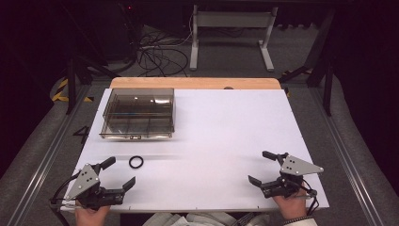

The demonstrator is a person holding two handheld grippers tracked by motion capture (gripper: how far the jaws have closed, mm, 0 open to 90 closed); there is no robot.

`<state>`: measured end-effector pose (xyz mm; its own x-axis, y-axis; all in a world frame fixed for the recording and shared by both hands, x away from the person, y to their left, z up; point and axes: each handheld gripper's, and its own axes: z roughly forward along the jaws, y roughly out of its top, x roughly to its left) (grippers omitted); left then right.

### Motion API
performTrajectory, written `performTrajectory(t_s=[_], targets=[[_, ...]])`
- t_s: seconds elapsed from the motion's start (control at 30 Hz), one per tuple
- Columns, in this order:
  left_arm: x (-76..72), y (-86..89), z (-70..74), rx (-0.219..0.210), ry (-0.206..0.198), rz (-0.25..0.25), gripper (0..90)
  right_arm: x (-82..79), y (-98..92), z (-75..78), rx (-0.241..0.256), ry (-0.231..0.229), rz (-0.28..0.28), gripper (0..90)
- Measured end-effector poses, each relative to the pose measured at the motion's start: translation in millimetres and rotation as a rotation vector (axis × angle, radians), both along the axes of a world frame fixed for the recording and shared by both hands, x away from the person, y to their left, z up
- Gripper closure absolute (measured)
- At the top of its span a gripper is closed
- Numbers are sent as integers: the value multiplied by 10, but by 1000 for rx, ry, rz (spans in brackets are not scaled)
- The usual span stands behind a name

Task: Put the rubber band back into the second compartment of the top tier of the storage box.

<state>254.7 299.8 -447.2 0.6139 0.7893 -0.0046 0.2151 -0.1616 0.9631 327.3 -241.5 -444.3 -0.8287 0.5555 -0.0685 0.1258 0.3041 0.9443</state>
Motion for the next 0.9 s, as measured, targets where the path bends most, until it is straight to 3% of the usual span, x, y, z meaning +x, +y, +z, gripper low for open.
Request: performTrajectory(t_s=[0.43,0.6,0.9], targets=[[55,-45,68,24,6,-23,56,4,4,-9,-4,8,3,31],[124,-74,97,56,19,-48,72,6,7,-13,-8,12,5,32],[219,-133,153,56,34,-64,71,9,7,-20,-10,18,7,33]])
